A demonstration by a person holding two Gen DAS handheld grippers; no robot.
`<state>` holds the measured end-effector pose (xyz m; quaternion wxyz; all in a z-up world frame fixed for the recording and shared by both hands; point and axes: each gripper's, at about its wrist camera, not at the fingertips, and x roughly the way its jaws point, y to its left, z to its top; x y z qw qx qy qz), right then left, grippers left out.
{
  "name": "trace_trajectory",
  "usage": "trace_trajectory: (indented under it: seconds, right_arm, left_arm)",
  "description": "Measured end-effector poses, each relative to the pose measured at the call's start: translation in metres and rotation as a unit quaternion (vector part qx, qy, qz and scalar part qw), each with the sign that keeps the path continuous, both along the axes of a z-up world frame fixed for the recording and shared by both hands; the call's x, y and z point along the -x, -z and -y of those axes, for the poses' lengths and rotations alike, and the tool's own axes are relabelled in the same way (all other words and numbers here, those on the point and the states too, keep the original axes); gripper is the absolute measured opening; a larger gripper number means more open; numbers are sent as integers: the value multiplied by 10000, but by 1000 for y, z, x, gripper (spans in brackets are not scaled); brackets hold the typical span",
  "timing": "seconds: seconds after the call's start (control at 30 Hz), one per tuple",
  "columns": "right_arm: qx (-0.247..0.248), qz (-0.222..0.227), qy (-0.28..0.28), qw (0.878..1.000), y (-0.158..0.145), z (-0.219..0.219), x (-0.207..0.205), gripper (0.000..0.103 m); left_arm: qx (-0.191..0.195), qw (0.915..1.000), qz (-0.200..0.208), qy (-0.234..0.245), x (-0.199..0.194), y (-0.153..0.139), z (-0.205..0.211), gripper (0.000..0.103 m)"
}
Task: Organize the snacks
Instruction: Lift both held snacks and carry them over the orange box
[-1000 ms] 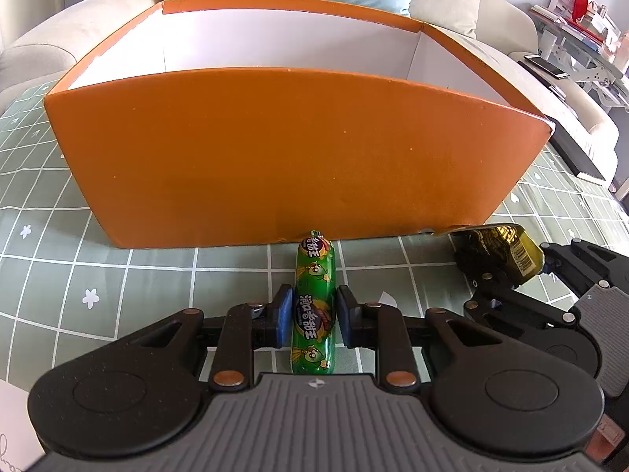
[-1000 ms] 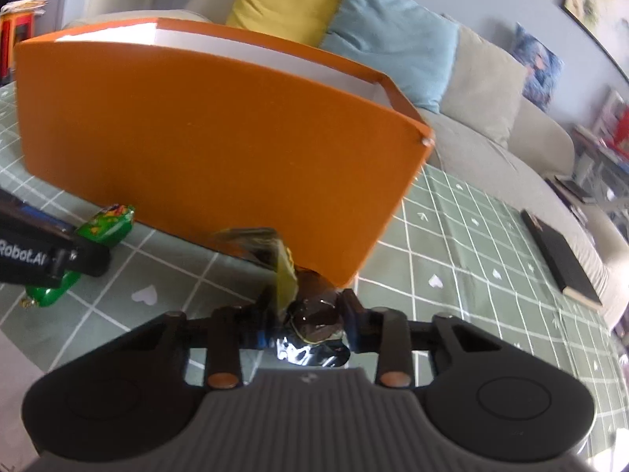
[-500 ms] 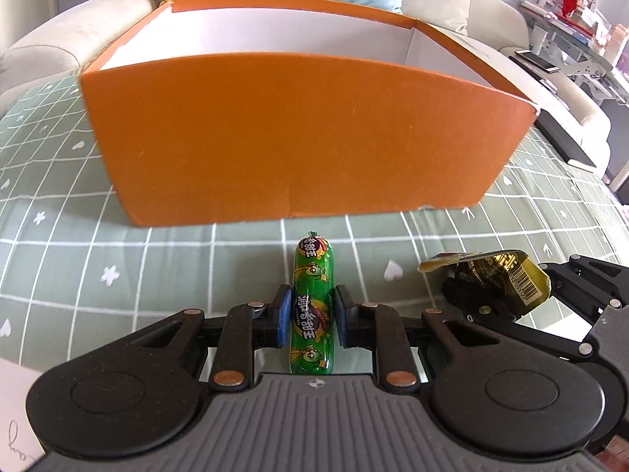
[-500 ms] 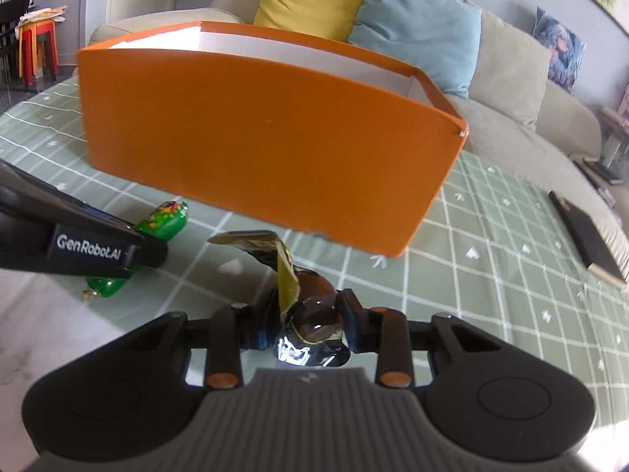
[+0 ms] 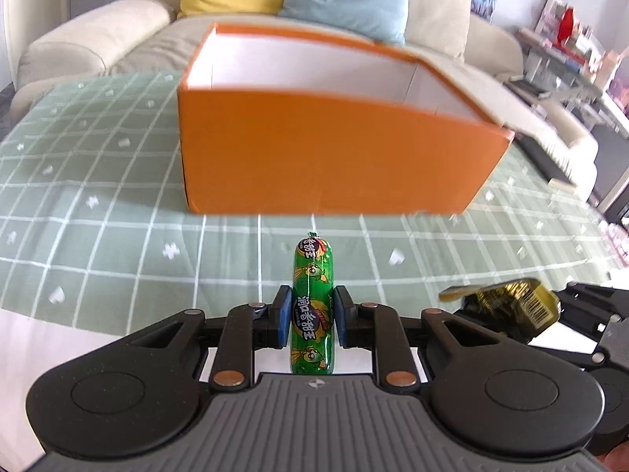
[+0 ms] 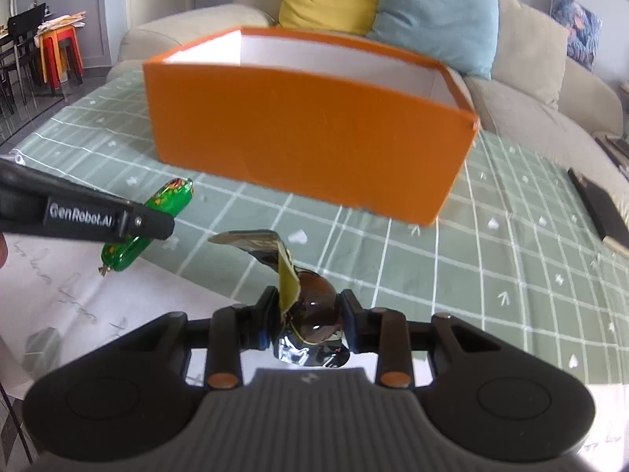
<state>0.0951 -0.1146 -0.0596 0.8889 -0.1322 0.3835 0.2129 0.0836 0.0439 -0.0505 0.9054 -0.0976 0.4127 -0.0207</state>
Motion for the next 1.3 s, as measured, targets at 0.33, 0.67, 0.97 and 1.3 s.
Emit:
trace_trajectory:
  seconds: [0.33,0.67,0.97,1.3]
  right_arm:
    - [-377,655,-325,9966,-73,-7,-5,31]
    - [-465,1054,-570,9917,-129,-23,-56,31]
    - [-213,786,-350,9961,-115,-45,-141,31]
    - [463,100,-408,9980,-57,-62,-193,31]
  left_arm:
    - [13,9984,556,70,-12,-68,-5,24]
    - [-133,9941,1034,287,-68,-123,-5,24]
    - [-278,9964,791,125,-132,-107,-13,24]
    - [-566,9978,-111,334,-174,-52,-16,24]
